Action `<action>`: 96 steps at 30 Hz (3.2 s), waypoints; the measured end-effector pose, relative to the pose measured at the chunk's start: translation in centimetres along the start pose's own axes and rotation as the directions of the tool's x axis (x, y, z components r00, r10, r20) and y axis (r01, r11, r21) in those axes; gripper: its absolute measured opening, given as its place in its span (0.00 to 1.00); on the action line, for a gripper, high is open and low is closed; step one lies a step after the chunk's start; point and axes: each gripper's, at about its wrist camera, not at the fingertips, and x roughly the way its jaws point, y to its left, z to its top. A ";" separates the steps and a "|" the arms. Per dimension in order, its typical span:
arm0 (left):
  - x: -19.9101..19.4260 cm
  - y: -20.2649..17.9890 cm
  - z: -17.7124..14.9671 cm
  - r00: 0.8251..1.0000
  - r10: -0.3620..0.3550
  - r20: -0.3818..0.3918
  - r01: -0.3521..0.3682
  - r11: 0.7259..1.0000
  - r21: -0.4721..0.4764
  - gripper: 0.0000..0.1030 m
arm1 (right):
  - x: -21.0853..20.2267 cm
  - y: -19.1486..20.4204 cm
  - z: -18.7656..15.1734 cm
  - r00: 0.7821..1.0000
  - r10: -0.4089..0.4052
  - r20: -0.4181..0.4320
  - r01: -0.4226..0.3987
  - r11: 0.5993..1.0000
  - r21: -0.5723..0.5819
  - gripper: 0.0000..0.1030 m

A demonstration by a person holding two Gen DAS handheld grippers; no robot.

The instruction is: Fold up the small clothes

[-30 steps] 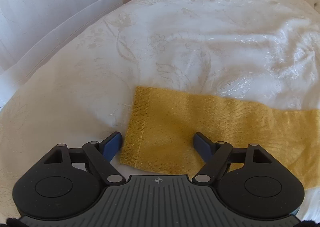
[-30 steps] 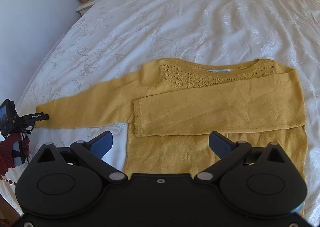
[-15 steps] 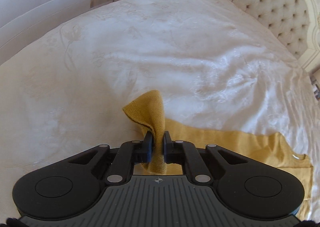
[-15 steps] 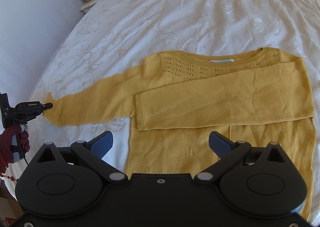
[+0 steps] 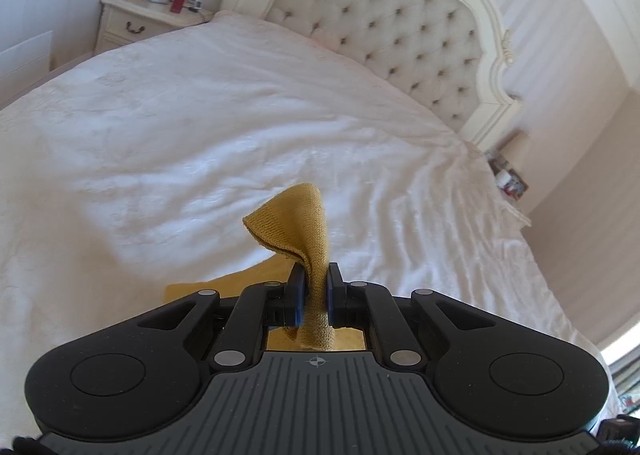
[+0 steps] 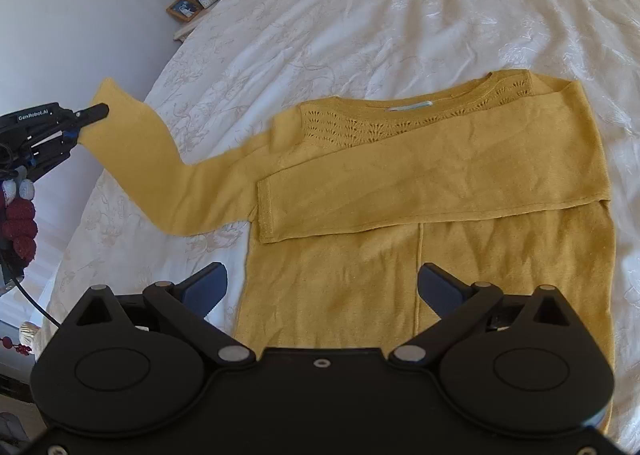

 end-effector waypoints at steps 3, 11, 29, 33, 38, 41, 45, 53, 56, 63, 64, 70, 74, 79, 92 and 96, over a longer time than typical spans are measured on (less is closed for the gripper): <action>2.0 -4.6 -0.7 0.997 -0.077 0.007 0.077 0.997 0.004 0.09 | -1.2 -1.9 0.0 1.000 0.009 0.016 -0.009 1.000 0.025 0.99; 11.1 -14.2 -5.1 0.979 -0.185 -0.088 0.189 0.981 0.037 0.10 | -3.7 -6.3 -0.1 0.998 -0.015 0.055 0.013 0.999 0.042 0.99; 14.3 -10.3 -12.8 0.959 0.153 -0.240 -0.105 0.973 0.203 0.42 | -2.8 -10.2 0.8 0.992 -0.113 0.050 0.110 0.992 0.068 0.99; 14.3 -6.4 -12.4 0.932 0.283 -0.224 -0.236 0.948 0.216 0.42 | -1.7 -10.0 2.1 0.987 -0.146 0.067 0.144 0.989 0.038 0.98; 14.8 -2.7 -11.6 0.902 0.369 -0.225 -0.323 0.921 0.217 0.42 | -0.2 -9.6 4.0 0.981 -0.178 0.074 0.178 0.984 0.004 0.98; 16.0 -1.6 -11.2 0.887 0.396 -0.236 -0.344 0.910 0.233 0.42 | 0.9 -9.6 4.9 0.982 -0.178 0.064 0.179 0.984 0.000 0.98; 17.3 0.5 -11.7 0.846 0.456 -0.276 -0.402 0.886 0.231 0.43 | 2.4 -9.3 6.2 0.984 -0.172 0.050 0.173 0.985 -0.021 0.98; 16.1 3.5 -12.1 0.806 0.497 -0.321 -0.468 0.868 0.166 0.45 | 5.1 -9.6 8.1 0.979 -0.197 0.047 0.200 0.976 -0.089 0.98; 16.1 3.8 -12.1 0.812 0.485 -0.324 -0.458 0.874 0.161 0.45 | 6.7 -10.1 8.7 0.972 -0.231 0.037 0.234 0.964 -0.123 0.95; 16.4 3.9 -12.2 0.812 0.487 -0.322 -0.465 0.873 0.146 0.46 | 9.6 -11.0 9.1 0.942 -0.336 -0.003 0.329 0.924 -0.197 0.81; 16.3 4.0 -12.2 0.813 0.484 -0.323 -0.465 0.874 0.141 0.46 | 9.8 -11.2 9.1 0.920 -0.393 0.000 0.383 0.897 -0.222 0.77; 16.3 4.0 -12.2 0.818 0.479 -0.318 -0.461 0.877 0.136 0.47 | 7.2 -15.2 8.9 0.812 -0.583 -0.001 0.581 0.809 -0.091 0.74; 16.3 4.0 -12.2 0.818 0.478 -0.319 -0.461 0.877 0.133 0.46 | 5.6 -14.3 8.6 0.846 -0.530 0.059 0.533 0.840 -0.101 0.74; 16.4 3.9 -12.2 0.815 0.481 -0.322 -0.464 0.876 0.134 0.46 | 8.1 -10.5 7.9 0.899 -0.436 0.040 0.432 0.870 -0.238 0.74; 16.4 4.1 -12.2 0.822 0.471 -0.321 -0.453 0.882 0.133 0.47 | 9.7 -12.8 8.0 0.821 -0.569 0.045 0.565 0.800 -0.202 0.71; 16.2 4.3 -11.9 0.826 0.455 -0.333 -0.440 0.889 0.123 0.47 | 7.4 -15.4 8.1 0.790 -0.612 0.030 0.613 0.788 -0.053 0.71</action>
